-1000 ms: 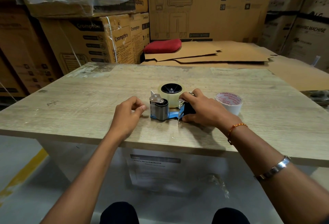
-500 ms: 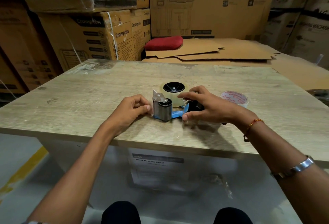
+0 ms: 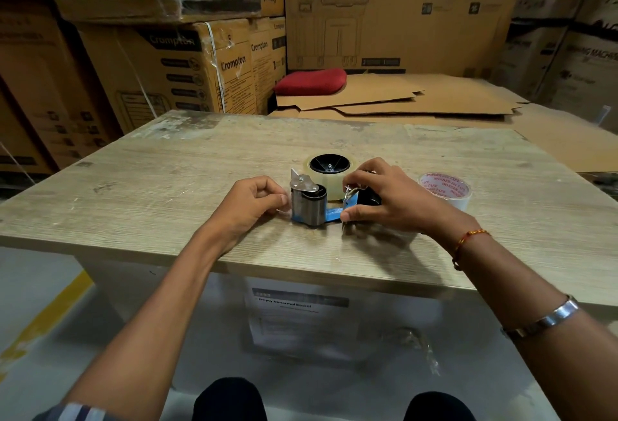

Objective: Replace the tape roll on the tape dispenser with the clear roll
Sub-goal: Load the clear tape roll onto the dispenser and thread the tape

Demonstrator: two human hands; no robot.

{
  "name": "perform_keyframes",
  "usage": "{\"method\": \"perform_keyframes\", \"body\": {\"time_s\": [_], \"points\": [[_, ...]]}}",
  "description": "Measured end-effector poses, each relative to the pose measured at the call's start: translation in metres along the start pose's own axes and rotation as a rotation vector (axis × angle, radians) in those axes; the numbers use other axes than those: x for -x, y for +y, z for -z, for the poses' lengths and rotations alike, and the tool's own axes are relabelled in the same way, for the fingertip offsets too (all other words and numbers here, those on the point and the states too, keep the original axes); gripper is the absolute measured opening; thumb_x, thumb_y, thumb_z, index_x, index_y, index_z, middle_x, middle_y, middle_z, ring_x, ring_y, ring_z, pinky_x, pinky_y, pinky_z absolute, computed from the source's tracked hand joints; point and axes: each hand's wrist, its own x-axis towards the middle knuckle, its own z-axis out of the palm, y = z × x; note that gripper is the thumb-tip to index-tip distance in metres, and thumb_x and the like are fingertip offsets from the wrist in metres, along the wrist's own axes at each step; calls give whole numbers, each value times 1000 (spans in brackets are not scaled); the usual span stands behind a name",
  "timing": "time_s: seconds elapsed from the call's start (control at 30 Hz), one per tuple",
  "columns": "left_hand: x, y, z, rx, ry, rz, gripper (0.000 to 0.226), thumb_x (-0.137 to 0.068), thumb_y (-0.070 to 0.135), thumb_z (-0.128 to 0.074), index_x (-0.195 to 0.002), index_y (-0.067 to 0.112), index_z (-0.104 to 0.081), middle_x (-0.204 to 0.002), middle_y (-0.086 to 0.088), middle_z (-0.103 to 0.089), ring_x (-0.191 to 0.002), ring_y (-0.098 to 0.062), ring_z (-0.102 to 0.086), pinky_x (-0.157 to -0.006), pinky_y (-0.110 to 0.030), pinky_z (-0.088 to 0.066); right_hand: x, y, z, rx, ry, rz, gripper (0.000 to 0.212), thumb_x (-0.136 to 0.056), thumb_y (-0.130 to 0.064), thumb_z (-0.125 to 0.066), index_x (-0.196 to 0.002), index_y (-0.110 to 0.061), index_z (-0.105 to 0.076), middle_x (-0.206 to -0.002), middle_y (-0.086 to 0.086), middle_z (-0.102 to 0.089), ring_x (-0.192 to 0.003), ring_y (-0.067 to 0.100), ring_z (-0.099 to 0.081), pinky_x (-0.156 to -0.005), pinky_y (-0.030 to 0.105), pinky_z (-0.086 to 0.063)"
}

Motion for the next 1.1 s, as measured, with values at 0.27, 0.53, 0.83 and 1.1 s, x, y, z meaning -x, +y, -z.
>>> {"method": "perform_keyframes", "body": {"time_s": [0.27, 0.53, 0.83, 1.1], "points": [[0, -1, 3, -4, -46, -18, 5, -89, -4, -65, -93, -3, -67, -84, -15, -75, -79, -20, -72, -78, -25, -58, -15, -6, -18, 256, 165, 81, 55, -78, -81, -48, -97, -30, -55, -98, -11, -49, -87, 17, -51, -63, 31, -45], [-1, -5, 1, -29, -12, -38, 6, -92, -5, -62, -95, -2, -67, -79, -9, -75, -76, -13, -72, -71, -19, -55, -12, -4, -4, 43, 86, -77, 73, -78, -65, -68, -138, -32, -44, -134, 0, -46, -114, 21, -57, -81, 33, -47], [-4, -3, 3, 17, 54, -34, 8, -90, 5, -68, -92, 8, -75, -81, -8, -76, -76, -12, -68, -76, -25, -55, -14, 6, 11, -233, -163, -361, 80, -49, -80, -76, -100, -19, -64, -93, 2, -69, -77, 14, -67, -60, 30, -53], [-27, 19, 7, -72, 27, -175, 18, -91, 5, -68, -95, 19, -79, -94, -2, -79, -86, -12, -70, -76, -22, -56, -16, 28, 15, -767, -403, -377, 38, -75, -54, -82, -89, -19, -78, -83, 9, -74, -68, 24, -69, -57, 33, -58]]}}
